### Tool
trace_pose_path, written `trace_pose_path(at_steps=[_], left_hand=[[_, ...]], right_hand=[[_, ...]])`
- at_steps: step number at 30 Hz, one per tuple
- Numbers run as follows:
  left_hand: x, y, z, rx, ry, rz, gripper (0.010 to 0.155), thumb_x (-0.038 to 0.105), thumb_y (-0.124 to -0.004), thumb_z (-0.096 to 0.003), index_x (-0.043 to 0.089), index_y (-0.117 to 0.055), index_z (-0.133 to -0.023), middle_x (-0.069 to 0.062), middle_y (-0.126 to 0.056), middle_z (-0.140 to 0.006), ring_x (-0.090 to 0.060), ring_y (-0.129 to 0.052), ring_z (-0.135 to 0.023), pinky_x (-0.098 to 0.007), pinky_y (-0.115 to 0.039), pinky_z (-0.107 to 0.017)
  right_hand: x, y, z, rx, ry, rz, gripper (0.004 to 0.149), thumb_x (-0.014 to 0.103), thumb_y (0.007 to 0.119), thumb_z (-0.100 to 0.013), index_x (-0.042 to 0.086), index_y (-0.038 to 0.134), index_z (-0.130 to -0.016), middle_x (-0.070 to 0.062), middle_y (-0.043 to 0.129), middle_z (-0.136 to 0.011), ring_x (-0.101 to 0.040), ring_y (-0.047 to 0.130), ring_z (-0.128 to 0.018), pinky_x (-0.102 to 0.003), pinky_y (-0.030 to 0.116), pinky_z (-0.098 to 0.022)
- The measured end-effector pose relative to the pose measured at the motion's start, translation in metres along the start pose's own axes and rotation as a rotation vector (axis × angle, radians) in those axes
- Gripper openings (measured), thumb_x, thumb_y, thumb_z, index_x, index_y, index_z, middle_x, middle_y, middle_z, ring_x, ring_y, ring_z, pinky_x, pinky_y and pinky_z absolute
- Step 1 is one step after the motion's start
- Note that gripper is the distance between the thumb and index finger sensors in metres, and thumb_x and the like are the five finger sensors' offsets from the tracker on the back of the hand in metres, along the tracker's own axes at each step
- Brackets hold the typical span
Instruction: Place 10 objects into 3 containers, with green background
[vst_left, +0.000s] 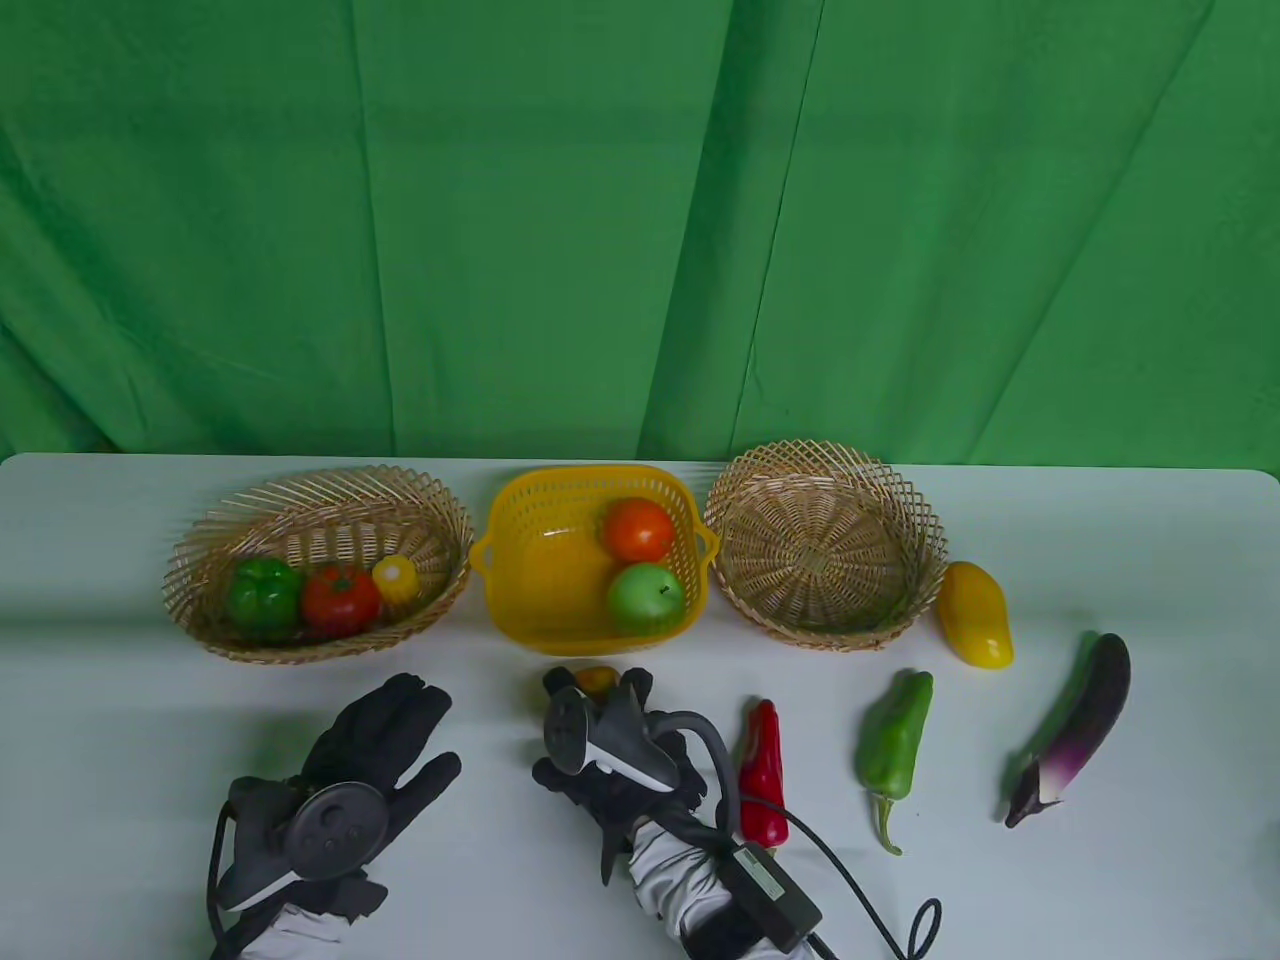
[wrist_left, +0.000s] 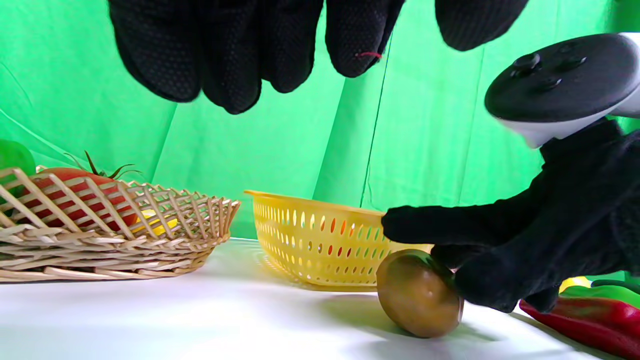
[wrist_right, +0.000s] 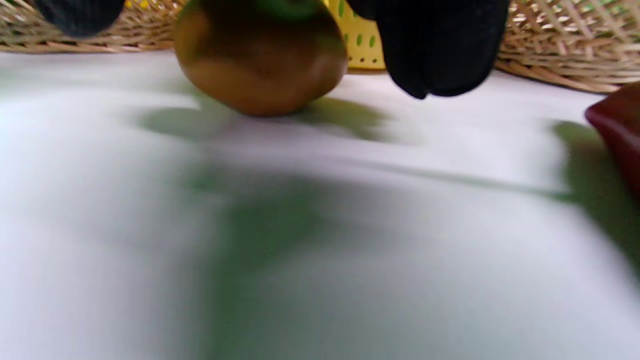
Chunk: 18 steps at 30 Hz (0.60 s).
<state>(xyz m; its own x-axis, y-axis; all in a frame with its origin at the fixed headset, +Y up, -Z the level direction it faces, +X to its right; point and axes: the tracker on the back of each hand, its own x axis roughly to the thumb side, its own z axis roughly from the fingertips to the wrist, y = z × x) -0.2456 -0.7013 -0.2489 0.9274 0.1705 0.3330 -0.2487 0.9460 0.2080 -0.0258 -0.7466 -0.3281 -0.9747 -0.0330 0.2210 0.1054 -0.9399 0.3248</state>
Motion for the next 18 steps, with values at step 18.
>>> trace_pose_path(at_steps=[18], left_hand=[[0.001,-0.001,-0.001,-0.011,0.000,-0.006,0.066,0.062,-0.060,-0.0557,0.030,-0.060,-0.113,-0.014,-0.069,-0.115,-0.039,-0.082,-0.098,-0.056,-0.075,-0.063]], right_hand=[[0.017,0.022,-0.023,-0.090,0.081,0.033,0.083,0.052,0.065,-0.058,0.038,0.000,-0.109,-0.046,0.030,-0.109,-0.050,0.072,-0.086,-0.054,0.069,-0.069]])
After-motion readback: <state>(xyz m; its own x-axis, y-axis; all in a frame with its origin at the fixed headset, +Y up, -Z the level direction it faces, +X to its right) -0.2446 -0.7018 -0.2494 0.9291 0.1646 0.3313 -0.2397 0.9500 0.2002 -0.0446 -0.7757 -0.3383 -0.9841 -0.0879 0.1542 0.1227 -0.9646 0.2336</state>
